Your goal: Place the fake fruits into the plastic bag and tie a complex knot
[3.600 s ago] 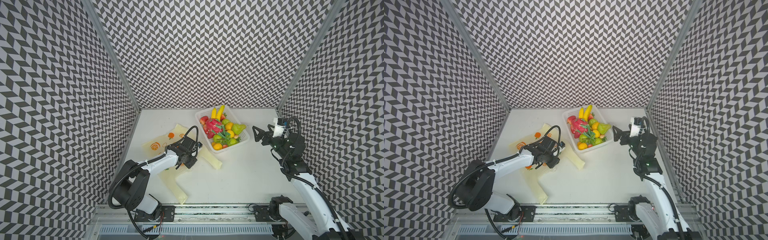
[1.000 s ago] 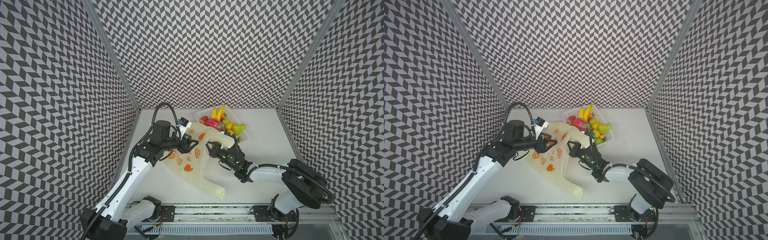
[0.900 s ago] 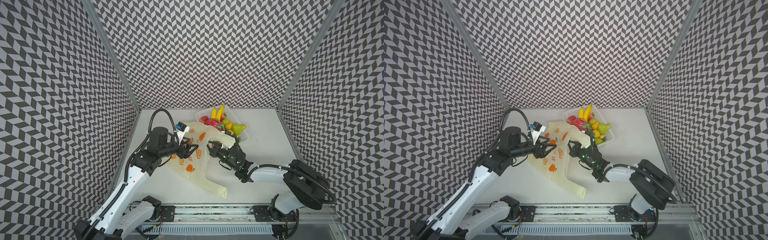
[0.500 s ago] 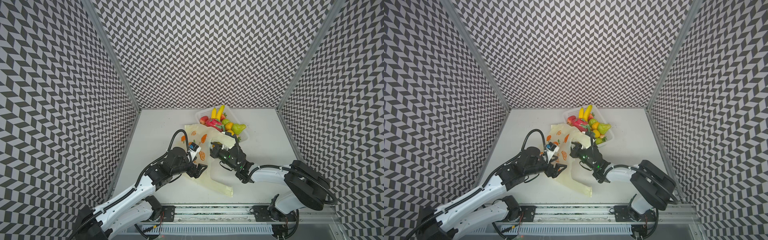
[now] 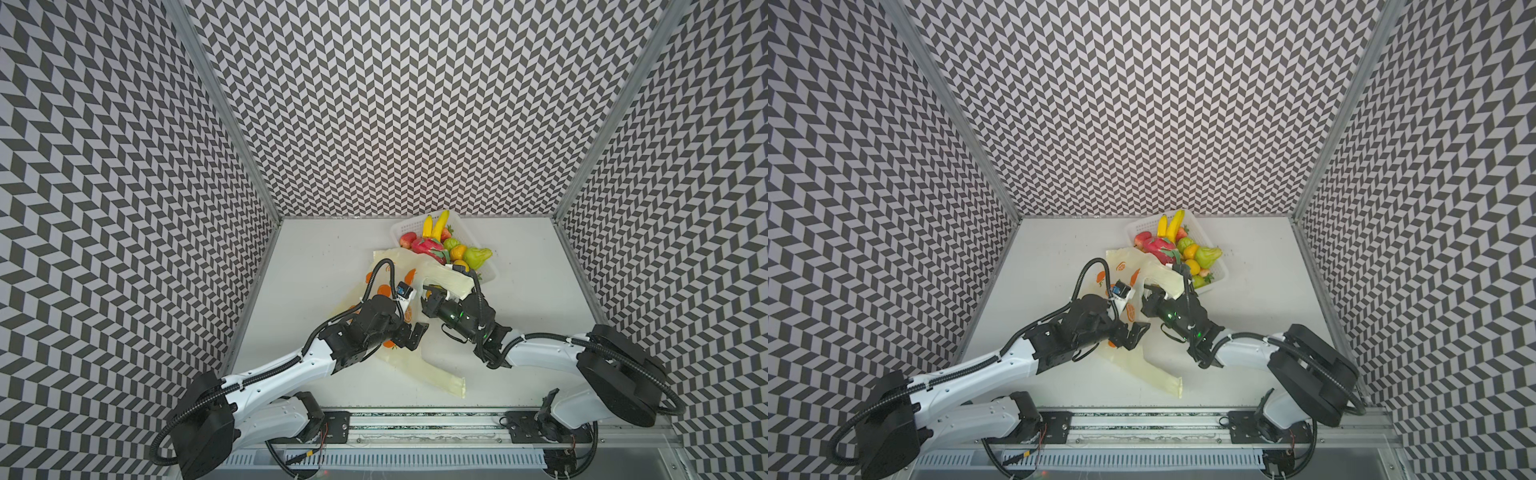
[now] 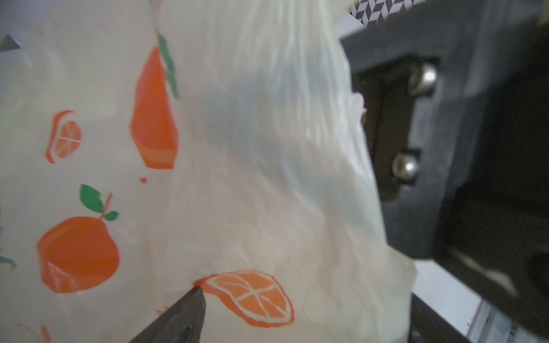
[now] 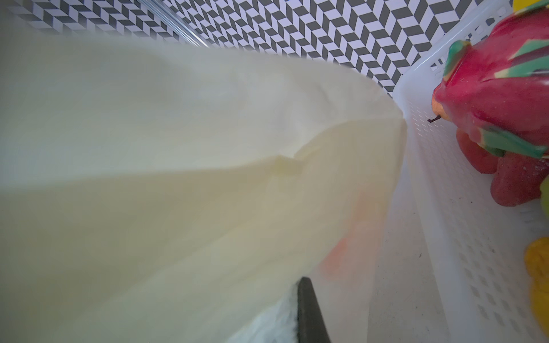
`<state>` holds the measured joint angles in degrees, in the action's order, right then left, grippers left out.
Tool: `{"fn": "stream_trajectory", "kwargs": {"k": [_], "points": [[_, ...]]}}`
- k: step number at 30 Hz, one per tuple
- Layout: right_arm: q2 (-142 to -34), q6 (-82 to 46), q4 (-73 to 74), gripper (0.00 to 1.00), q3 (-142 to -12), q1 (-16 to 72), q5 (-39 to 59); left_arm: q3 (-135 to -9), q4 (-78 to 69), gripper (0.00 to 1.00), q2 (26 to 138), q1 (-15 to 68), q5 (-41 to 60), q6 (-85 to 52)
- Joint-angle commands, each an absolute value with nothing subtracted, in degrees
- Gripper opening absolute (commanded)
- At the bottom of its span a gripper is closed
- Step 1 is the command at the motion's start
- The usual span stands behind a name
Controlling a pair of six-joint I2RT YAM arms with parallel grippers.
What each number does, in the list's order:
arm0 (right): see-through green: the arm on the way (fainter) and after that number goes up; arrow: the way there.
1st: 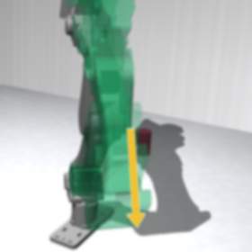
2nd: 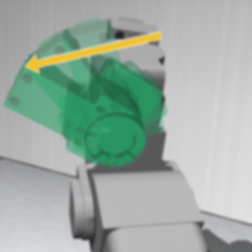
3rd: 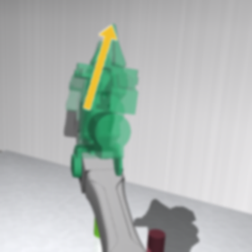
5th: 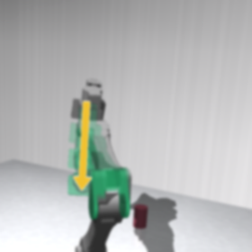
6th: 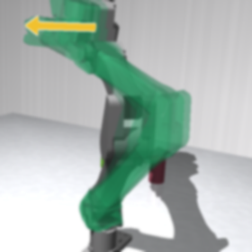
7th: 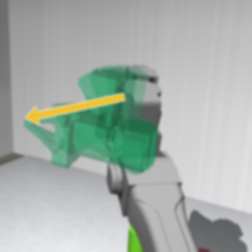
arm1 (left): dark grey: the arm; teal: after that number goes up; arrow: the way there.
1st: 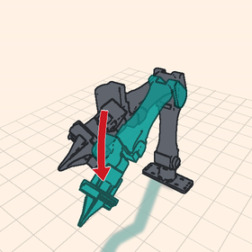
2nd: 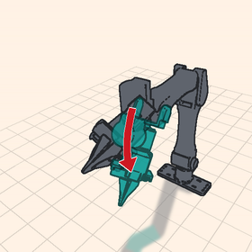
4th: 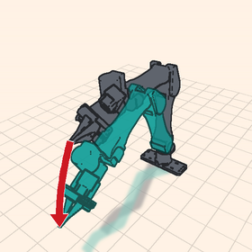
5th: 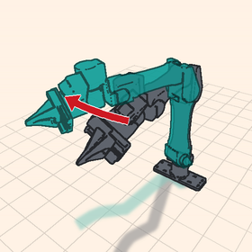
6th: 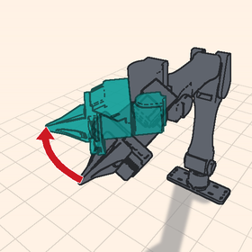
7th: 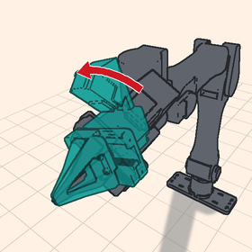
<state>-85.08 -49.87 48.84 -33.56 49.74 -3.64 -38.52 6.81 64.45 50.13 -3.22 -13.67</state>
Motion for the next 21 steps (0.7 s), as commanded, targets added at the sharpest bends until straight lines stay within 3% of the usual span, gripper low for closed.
{"fn": "stream_trajectory", "kwargs": {"k": [1,6,9,12,16,21], "points": [[-82.86,-49.24,50.63,0.00,-32.62,50.08,-4.40,-40.55,3.83,0.98,64.95,50.02,-10.59,-14.62],[-81.62,-48.47,49.05,0.00,-31.65,50.08,-5.58,-41.02,5.56,0.92,62.34,48.19,-11.20,-13.59],[-81.48,-47.87,48.40,0.00,-31.51,50.01,-5.98,-39.64,4.68,0.82,59.73,46.75,-8.29,-13.45],[-81.67,-47.22,47.79,0.00,-31.70,50.07,-5.42,-38.75,4.14,0.55,58.56,44.29,-4.86,-13.46],[-81.09,-45.97,45.23,0.00,-32.69,49.95,-4.68,-39.77,7.21,0.01,59.30,41.39,-3.58,-12.36],[-78.62,-39.35,34.41,0.00,-36.22,49.87,-5.38,-47.30,18.91,0.00,59.21,37.55,-4.94,-7.41]]}}
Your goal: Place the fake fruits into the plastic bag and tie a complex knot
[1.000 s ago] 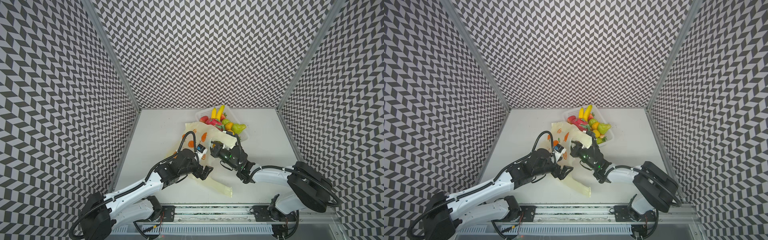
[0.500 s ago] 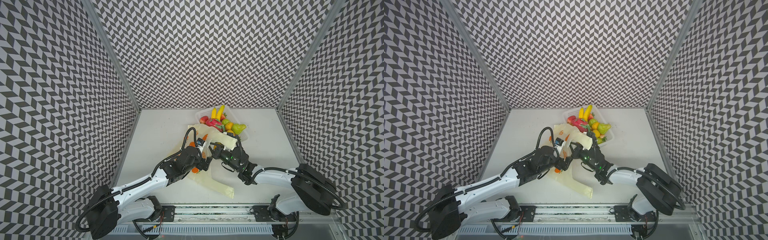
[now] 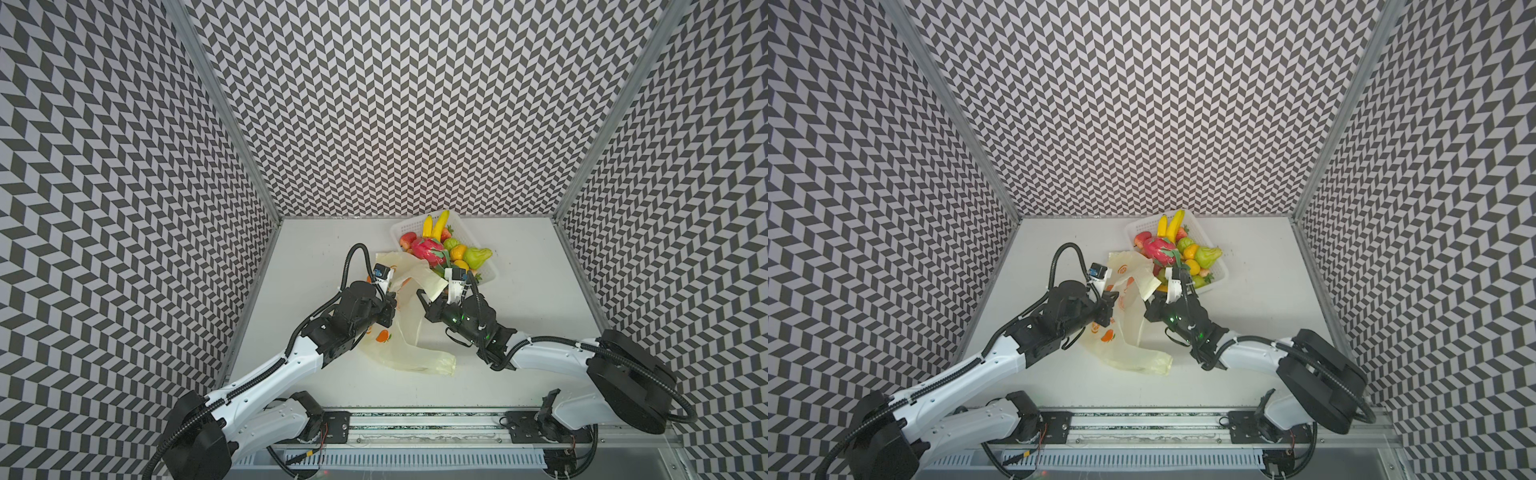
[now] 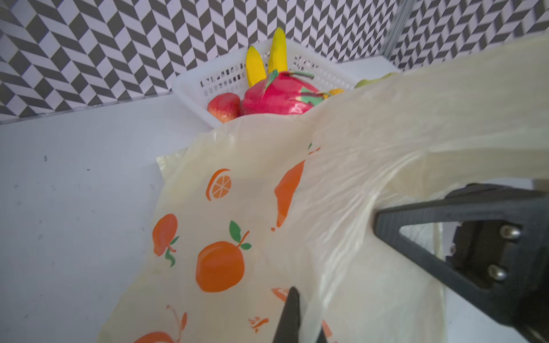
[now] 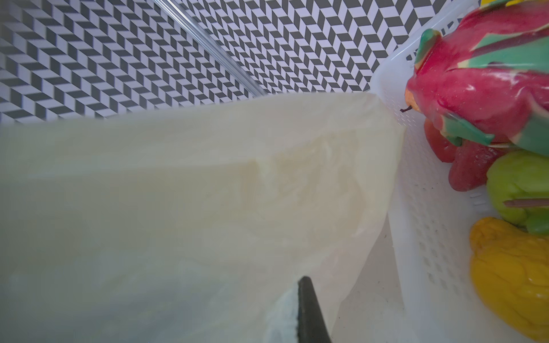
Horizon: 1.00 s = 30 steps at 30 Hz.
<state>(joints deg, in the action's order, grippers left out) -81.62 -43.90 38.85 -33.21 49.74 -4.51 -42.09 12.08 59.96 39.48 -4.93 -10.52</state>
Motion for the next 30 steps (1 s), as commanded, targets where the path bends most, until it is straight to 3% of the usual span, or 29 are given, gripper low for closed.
{"fn": "stream_trajectory", "kwargs": {"k": [1,10,19,23,26,30], "points": [[-77.93,-37.91,30.49,0.00,-37.19,49.86,-6.45,-49.86,22.42,0.00,59.03,35.94,-4.61,-6.07],[-73.73,-25.59,12.43,0.00,-39.33,46.35,-6.63,-71.87,48.12,0.00,63.25,20.66,-2.83,7.84],[-72.40,-15.64,12.75,0.02,-38.29,42.01,4.60,-78.62,49.07,0.00,65.97,17.23,5.52,10.70],[-71.34,-9.22,16.24,0.30,-37.33,42.17,7.38,-79.12,50.62,0.00,66.44,17.23,10.48,10.09],[-70.07,-4.16,20.83,0.60,-35.62,43.08,6.09,-78.28,50.89,0.00,66.48,17.31,15.55,8.53],[-70.12,2.98,25.62,0.83,-35.05,45.68,2.35,-77.96,50.25,0.00,66.95,17.45,19.66,6.72]]}}
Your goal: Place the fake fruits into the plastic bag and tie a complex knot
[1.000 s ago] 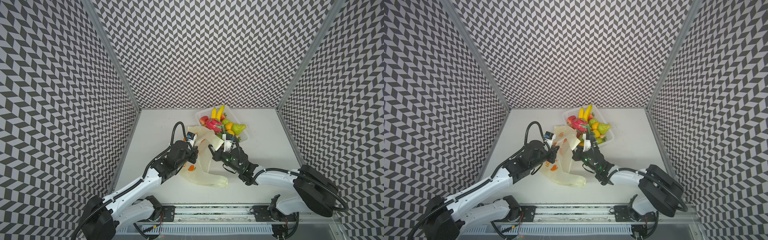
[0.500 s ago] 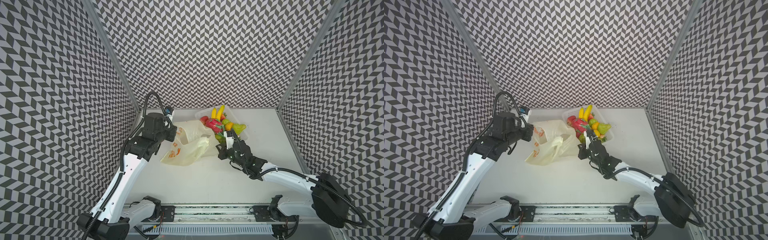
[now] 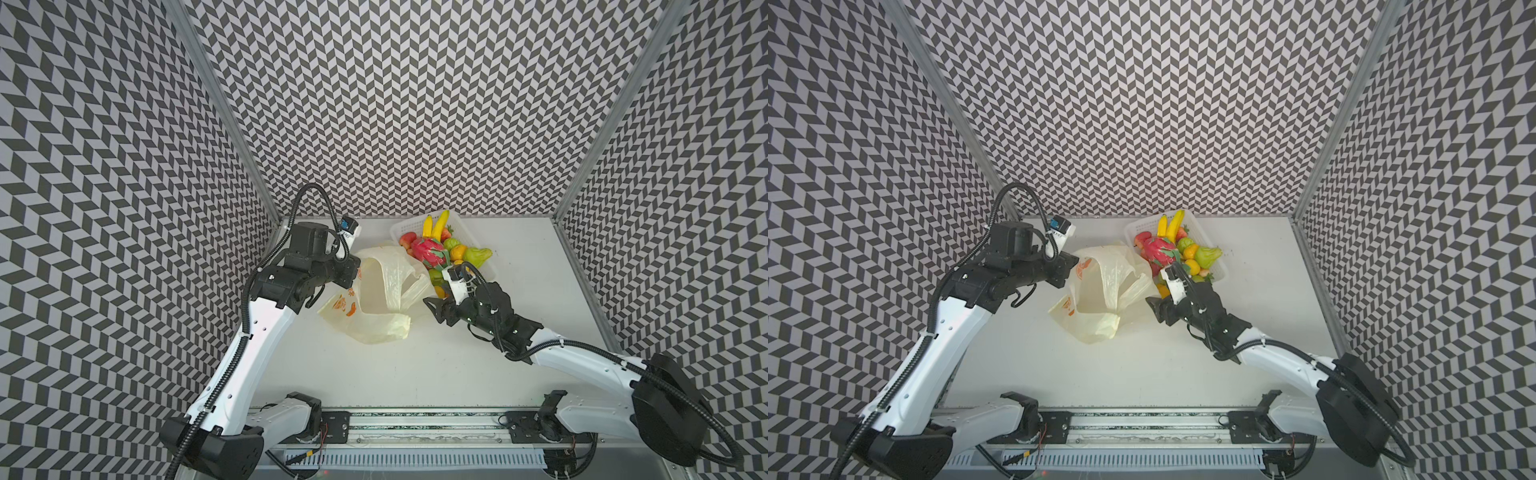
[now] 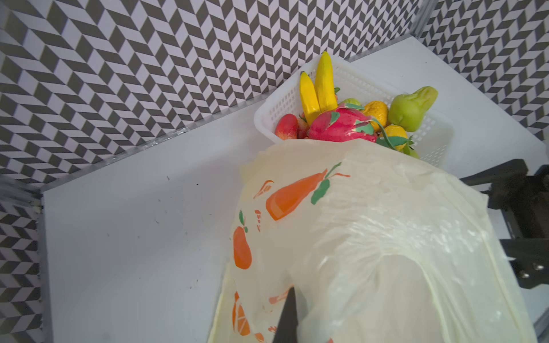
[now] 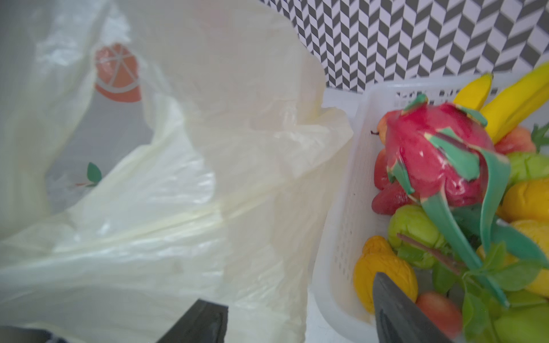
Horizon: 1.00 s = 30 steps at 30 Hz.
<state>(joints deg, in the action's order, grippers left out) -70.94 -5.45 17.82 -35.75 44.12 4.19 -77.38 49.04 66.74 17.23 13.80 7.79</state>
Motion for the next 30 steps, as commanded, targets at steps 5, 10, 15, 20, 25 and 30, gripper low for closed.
{"fn": "stream_trajectory", "kwargs": {"k": [5,10,15,20,25,30], "points": [[-74.03,14.08,30.04,1.00,-36.92,48.71,-3.46,-78.38,49.76,0.00,67.58,17.40,21.48,6.32],[-76.32,21.74,31.80,1.00,-41.64,50.23,-9.03,-78.31,49.86,0.00,68.16,17.40,21.81,6.91],[-77.01,26.53,34.35,1.00,-43.28,51.39,-6.13,-78.13,49.66,0.00,68.46,17.40,21.85,7.72],[-77.93,25.75,33.70,0.76,-45.83,51.75,-3.91,-77.87,49.32,0.00,69.06,17.40,21.46,8.30],[-77.80,19.46,29.26,0.00,-49.13,51.68,-5.59,-77.05,48.93,0.08,68.35,17.40,20.68,8.83],[-77.72,13.28,24.06,0.00,-51.92,51.61,-5.97,-75.12,47.15,0.56,65.38,17.40,19.57,7.84]]}}
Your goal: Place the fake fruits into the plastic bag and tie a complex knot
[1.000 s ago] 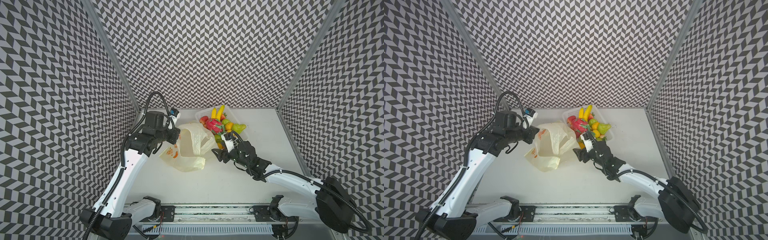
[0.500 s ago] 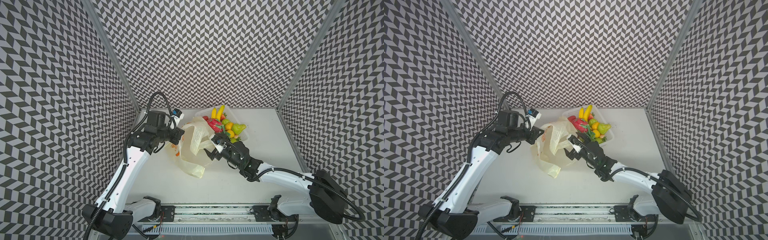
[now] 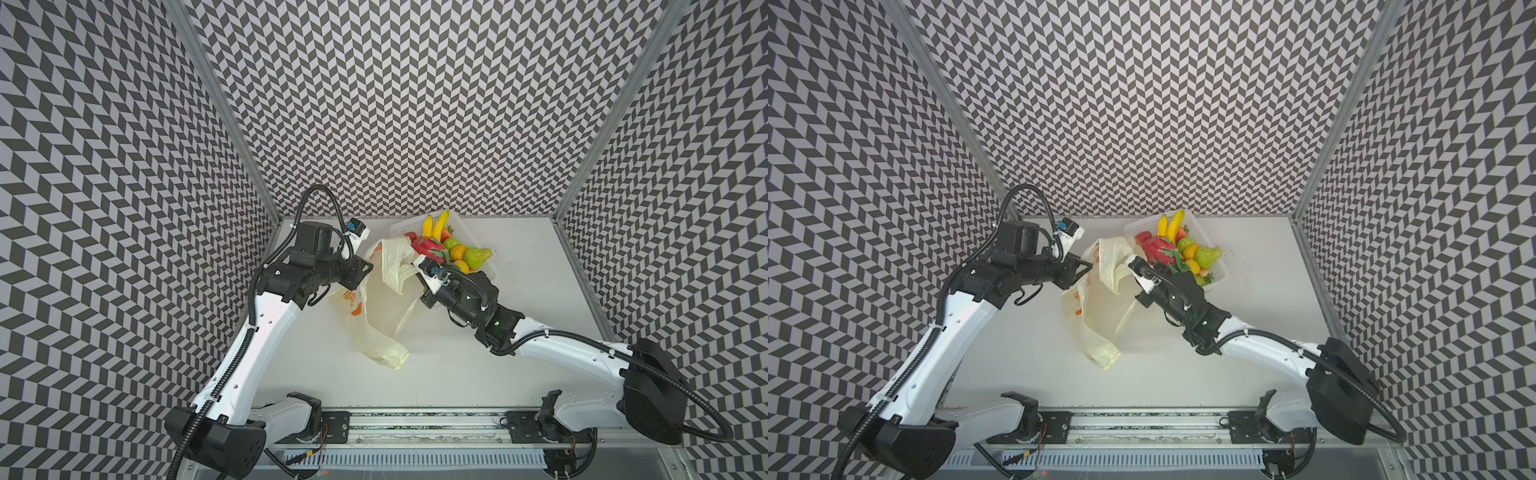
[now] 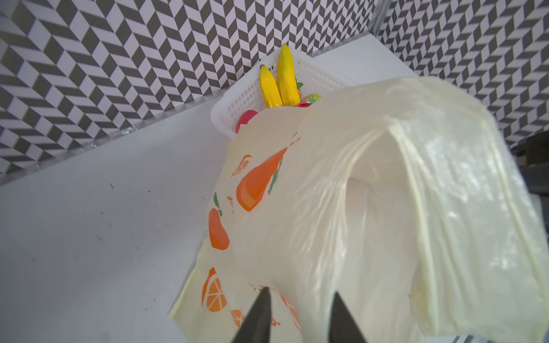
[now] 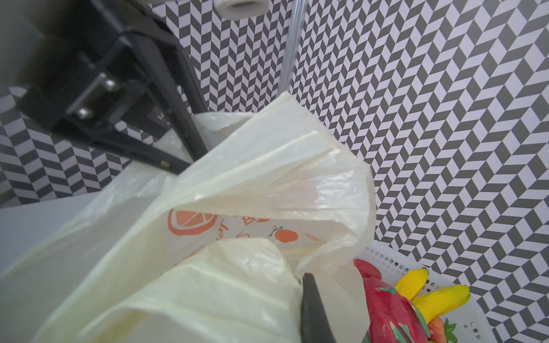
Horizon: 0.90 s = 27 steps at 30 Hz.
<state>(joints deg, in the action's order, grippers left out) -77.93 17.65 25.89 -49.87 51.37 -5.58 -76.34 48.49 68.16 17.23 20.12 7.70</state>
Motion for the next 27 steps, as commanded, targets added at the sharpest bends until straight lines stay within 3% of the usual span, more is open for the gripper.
{"fn": "stream_trajectory", "kwargs": {"k": [1,3,9,16,19,22,27], "points": [[-77.83,11.81,23.11,0.00,-52.43,51.60,-6.20,-74.20,46.43,0.61,64.10,17.40,19.81,7.32],[-78.04,8.60,20.65,0.00,-53.84,51.58,-6.51,-70.64,43.39,0.70,60.61,17.62,22.21,5.19],[-78.62,0.45,14.53,0.00,-57.97,51.55,-6.96,-54.77,30.80,0.82,47.97,22.46,21.93,-5.92],[-78.66,-2.76,12.89,0.00,-58.80,51.55,-7.38,-41.09,16.44,0.85,41.82,33.07,17.10,-19.66],[-78.42,-3.56,13.25,0.00,-58.50,51.59,-6.41,-38.43,11.51,0.89,43.10,38.58,11.12,-22.32],[-77.76,-4.46,13.54,0.00,-57.94,51.59,-5.34,-38.49,11.47,0.90,45.69,42.49,-1.51,-25.37],[-76.28,-5.84,11.86,0.00,-57.14,51.44,-3.47,-39.15,8.82,0.84,48.47,42.94,-16.05,-22.85]]}}
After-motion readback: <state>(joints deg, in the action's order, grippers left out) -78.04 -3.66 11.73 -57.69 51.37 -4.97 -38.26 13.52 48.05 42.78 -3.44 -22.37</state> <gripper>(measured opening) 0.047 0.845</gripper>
